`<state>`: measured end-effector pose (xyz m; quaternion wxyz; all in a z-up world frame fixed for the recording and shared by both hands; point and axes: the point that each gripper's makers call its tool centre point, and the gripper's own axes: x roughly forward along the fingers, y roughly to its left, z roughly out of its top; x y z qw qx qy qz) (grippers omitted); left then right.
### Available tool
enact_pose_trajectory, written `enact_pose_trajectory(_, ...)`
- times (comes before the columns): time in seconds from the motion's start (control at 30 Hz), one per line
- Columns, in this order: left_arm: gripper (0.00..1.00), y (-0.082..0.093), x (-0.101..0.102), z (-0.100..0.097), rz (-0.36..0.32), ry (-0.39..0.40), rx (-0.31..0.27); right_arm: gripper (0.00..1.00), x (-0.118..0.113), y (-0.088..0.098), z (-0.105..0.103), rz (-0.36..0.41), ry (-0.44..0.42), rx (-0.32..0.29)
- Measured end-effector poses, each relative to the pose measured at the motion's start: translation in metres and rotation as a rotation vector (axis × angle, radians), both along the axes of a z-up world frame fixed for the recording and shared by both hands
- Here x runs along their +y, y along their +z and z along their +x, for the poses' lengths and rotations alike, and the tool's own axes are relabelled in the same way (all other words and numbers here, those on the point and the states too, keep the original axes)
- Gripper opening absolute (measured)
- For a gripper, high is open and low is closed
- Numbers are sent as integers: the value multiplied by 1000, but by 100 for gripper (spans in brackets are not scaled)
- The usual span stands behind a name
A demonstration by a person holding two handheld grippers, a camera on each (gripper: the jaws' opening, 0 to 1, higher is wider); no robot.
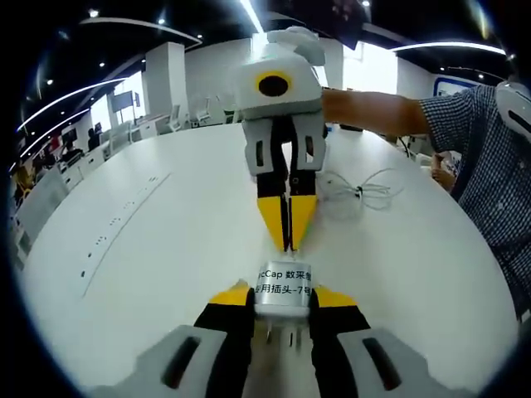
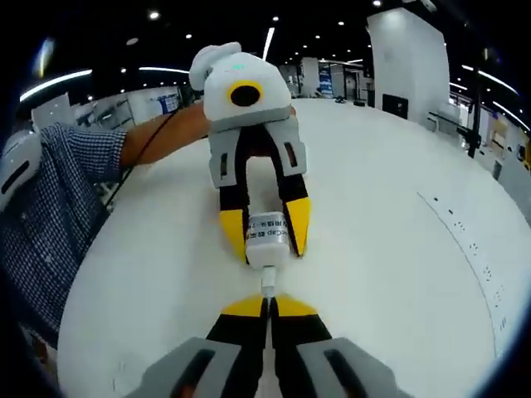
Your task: Plug the desk Type‑C cable into the charger adapter.
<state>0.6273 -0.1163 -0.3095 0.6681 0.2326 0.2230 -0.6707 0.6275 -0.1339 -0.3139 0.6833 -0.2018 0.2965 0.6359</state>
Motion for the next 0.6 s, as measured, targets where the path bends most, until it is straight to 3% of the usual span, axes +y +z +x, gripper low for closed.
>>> enact_pose_trajectory(0.27, 26, 0, 0, 0, 0, 2, 1, 6, -7, 2, -8, -4, -8, -15)
enact_pose_trajectory(0.4, 26, 0, 0, 0, -1, 3, 0, 5, -7, 2, -5, -8, -3, -51)
enact_pose_trajectory(0.6, 26, 0, 0, 0, -13, 10, -3, 5, -7, 2, -1, -19, -29, -43)
